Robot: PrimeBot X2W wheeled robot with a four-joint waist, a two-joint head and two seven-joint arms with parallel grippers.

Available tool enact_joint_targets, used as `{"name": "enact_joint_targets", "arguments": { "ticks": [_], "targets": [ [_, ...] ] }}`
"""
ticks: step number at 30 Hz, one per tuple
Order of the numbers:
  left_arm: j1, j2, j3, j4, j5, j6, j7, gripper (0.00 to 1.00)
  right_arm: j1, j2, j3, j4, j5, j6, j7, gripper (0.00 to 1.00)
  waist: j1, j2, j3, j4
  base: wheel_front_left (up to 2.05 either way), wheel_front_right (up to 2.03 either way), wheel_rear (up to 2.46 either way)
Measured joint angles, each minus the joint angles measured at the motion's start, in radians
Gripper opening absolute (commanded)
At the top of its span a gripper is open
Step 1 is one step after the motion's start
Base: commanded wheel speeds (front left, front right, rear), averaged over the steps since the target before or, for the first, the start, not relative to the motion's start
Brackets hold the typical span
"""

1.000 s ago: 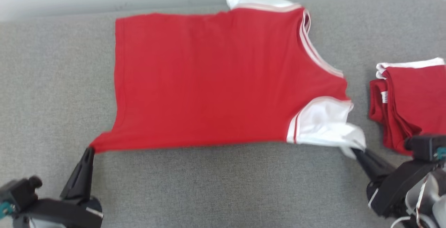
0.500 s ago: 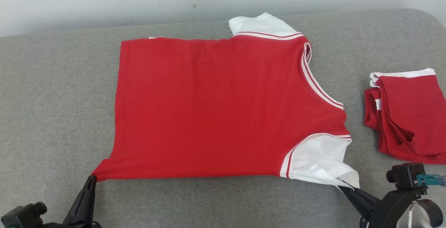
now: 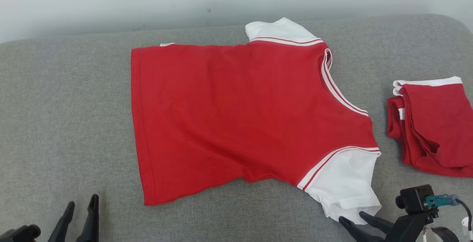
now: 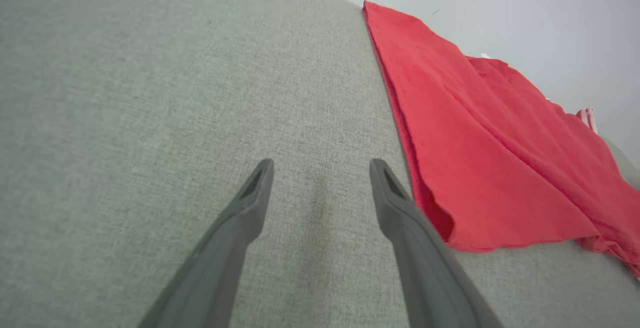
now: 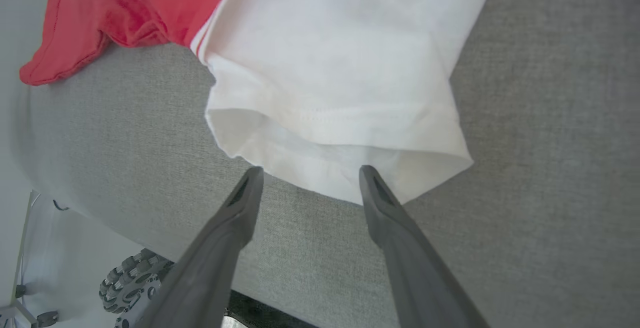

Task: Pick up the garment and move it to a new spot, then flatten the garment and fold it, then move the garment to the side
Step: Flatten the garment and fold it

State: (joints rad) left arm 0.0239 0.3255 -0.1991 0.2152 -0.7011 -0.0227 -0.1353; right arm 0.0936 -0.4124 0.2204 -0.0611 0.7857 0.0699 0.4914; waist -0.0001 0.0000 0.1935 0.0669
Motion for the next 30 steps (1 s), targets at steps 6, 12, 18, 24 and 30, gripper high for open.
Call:
{"name": "enact_joint_targets", "arguments": {
  "ticks": [6,12,18,24,30],
  "targets": [
    [-0.008,-0.012,0.003,-0.073,0.062,0.053,-0.055,1.00,0.001,0.006,0.014,-0.025,0.009,-0.004,0.011,1.00,0.0000,0.0001,-0.024,0.000,0.00,0.00,0.00],
    [-0.025,-0.049,0.008,-0.166,0.127,0.101,-0.100,1.00,0.058,0.000,0.028,-0.046,-0.008,-0.021,0.032,1.00,0.0000,0.0001,-0.054,-0.003,0.00,0.00,0.00],
    [-0.028,-0.099,0.031,-0.256,0.199,0.129,-0.116,1.00,-0.058,0.035,-0.077,-0.117,-0.059,-0.053,-0.124,1.00,0.0001,0.0000,-0.079,-0.019,0.00,0.00,0.00],
    [-0.046,-0.139,0.016,-0.290,0.306,0.138,-0.117,1.00,-0.130,0.095,-0.103,-0.114,-0.141,-0.080,-0.287,1.00,0.0001,0.0000,-0.103,-0.033,0.00,0.00,0.00],
    [-0.061,-0.148,-0.041,-0.267,0.394,0.142,-0.120,1.00,-0.150,0.145,-0.087,-0.047,-0.222,-0.107,-0.419,1.00,0.0001,0.0001,-0.124,-0.034,0.00,0.00,0.00]
  ]
}}
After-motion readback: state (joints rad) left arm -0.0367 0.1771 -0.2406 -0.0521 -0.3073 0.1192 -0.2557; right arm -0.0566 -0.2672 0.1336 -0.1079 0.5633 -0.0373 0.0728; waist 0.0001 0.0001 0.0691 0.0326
